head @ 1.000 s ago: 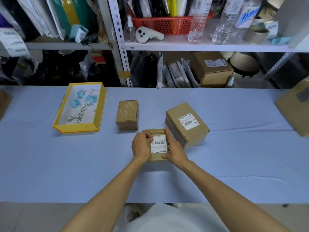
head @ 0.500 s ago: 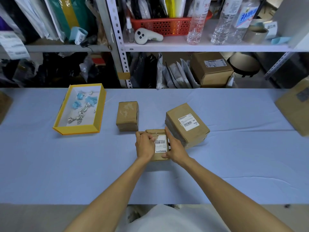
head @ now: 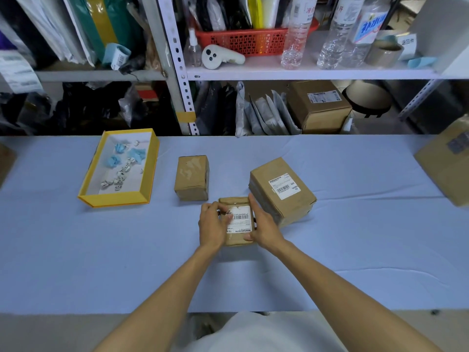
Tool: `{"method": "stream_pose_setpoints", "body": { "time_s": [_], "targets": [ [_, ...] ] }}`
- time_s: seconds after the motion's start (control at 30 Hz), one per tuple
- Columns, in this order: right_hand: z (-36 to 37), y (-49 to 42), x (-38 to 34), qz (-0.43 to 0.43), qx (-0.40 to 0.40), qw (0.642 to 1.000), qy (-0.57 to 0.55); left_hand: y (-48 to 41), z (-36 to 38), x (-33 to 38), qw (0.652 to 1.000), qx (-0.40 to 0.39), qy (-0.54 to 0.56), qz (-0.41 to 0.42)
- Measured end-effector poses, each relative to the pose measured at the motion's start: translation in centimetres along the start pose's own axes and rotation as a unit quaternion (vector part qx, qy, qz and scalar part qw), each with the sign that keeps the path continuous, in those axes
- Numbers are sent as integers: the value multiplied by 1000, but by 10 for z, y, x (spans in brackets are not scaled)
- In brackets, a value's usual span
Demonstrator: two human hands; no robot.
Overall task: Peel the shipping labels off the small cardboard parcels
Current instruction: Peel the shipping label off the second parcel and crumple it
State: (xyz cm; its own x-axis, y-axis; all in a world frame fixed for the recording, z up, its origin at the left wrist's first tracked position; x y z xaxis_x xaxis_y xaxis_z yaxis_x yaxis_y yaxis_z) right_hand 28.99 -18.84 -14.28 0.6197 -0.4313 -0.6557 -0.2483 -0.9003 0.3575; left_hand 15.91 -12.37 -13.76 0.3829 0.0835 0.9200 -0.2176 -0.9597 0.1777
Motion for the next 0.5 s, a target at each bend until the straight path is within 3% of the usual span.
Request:
{"method": "stream_pose_setpoints", "body": {
  "time_s": [0.17,0.5],
  "targets": [
    [-1,1,-1,10,-2,1000,-6,-3,4,4,998,18,-60,19],
    [0,0,1,10,-3,1000,-14,-5,1,4,999,27,-30,7]
  ]
}}
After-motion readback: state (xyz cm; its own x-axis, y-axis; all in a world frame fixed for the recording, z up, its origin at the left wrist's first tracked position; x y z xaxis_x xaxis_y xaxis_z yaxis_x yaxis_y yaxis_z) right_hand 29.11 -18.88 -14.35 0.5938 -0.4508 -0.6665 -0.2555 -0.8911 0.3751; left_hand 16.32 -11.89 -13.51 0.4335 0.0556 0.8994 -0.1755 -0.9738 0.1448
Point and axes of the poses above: each hand's wrist, its own y-axis away from the middle knuckle, its own z-axis out of the palm, x = y × z, the point moved 1 cm from there along -y, towards the middle knuckle, and after that the axes turned 13 degrees about y, right-handed, at the moved point
